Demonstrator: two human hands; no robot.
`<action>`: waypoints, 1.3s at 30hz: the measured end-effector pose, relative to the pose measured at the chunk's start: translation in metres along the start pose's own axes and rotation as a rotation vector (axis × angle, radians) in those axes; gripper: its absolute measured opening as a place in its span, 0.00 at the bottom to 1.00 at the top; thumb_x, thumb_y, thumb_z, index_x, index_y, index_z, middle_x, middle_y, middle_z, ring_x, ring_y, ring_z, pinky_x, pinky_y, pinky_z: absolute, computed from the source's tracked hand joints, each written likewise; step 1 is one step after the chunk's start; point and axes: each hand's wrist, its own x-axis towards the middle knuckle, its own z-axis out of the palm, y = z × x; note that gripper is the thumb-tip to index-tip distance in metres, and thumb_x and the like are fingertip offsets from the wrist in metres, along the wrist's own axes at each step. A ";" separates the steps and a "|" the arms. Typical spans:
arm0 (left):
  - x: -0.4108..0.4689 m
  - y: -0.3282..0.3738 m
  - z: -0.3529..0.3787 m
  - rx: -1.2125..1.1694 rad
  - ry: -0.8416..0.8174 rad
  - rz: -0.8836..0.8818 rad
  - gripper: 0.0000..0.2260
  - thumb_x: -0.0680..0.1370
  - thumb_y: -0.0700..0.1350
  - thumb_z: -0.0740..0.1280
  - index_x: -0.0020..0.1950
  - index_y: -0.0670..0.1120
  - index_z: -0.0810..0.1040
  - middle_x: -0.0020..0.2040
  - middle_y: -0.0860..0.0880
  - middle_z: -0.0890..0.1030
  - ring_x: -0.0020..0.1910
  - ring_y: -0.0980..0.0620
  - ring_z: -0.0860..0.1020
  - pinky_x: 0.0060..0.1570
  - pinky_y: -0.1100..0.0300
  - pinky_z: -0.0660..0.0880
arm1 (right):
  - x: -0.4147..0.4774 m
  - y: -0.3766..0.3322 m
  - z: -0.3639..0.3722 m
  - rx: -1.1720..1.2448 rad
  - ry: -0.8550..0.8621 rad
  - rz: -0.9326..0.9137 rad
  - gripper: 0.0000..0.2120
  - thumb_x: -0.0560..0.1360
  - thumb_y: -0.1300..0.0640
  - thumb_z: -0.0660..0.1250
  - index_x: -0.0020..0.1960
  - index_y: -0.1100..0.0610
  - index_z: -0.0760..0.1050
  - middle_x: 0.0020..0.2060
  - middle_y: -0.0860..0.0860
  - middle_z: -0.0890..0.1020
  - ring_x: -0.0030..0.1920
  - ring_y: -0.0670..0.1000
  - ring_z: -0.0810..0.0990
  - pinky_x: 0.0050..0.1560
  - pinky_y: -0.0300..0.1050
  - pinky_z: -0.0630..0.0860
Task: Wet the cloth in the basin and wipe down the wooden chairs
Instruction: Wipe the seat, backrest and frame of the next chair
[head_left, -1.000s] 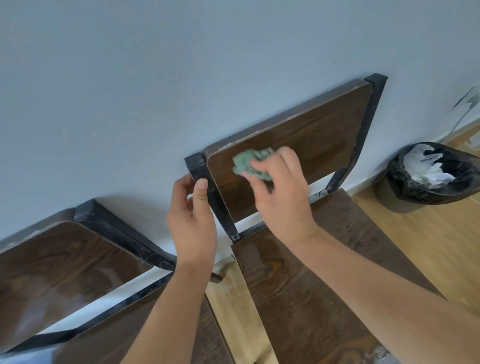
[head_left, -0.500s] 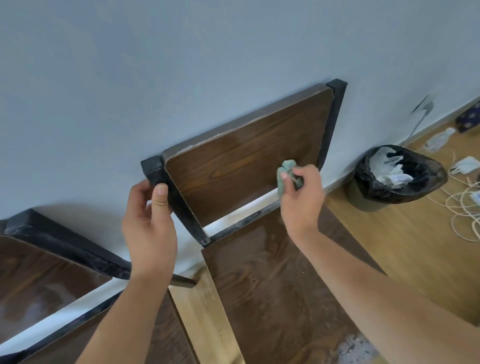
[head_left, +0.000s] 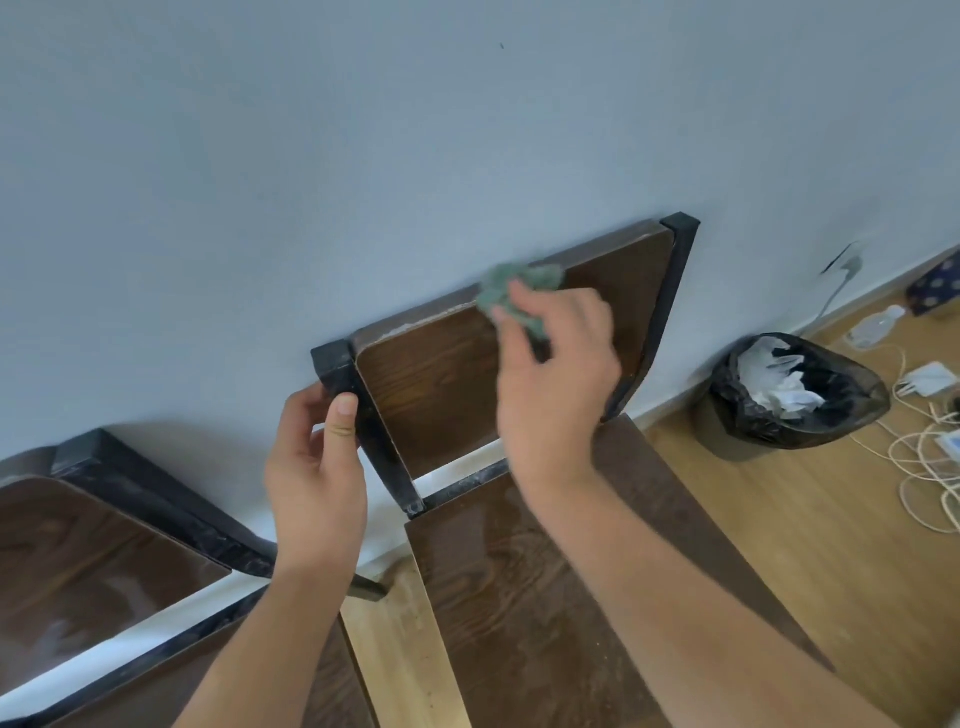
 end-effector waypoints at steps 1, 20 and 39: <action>0.000 0.000 0.000 -0.010 0.005 0.004 0.10 0.84 0.57 0.61 0.60 0.56 0.77 0.53 0.59 0.84 0.58 0.50 0.82 0.64 0.41 0.78 | -0.011 -0.009 0.007 -0.012 -0.079 -0.102 0.09 0.72 0.67 0.74 0.52 0.64 0.83 0.46 0.56 0.81 0.49 0.55 0.77 0.51 0.40 0.76; -0.002 0.000 -0.001 0.014 -0.028 -0.032 0.16 0.82 0.59 0.60 0.66 0.53 0.75 0.60 0.53 0.82 0.61 0.50 0.80 0.62 0.53 0.76 | 0.081 0.078 -0.053 -0.204 0.132 0.306 0.08 0.78 0.60 0.66 0.57 0.59 0.76 0.55 0.51 0.76 0.52 0.44 0.76 0.53 0.27 0.70; 0.002 -0.005 -0.001 -0.013 0.002 0.015 0.04 0.82 0.59 0.62 0.53 0.65 0.76 0.50 0.60 0.82 0.56 0.50 0.81 0.64 0.40 0.79 | -0.142 0.025 0.036 -0.075 -0.265 0.585 0.12 0.77 0.65 0.67 0.51 0.50 0.69 0.53 0.45 0.69 0.51 0.37 0.74 0.48 0.23 0.72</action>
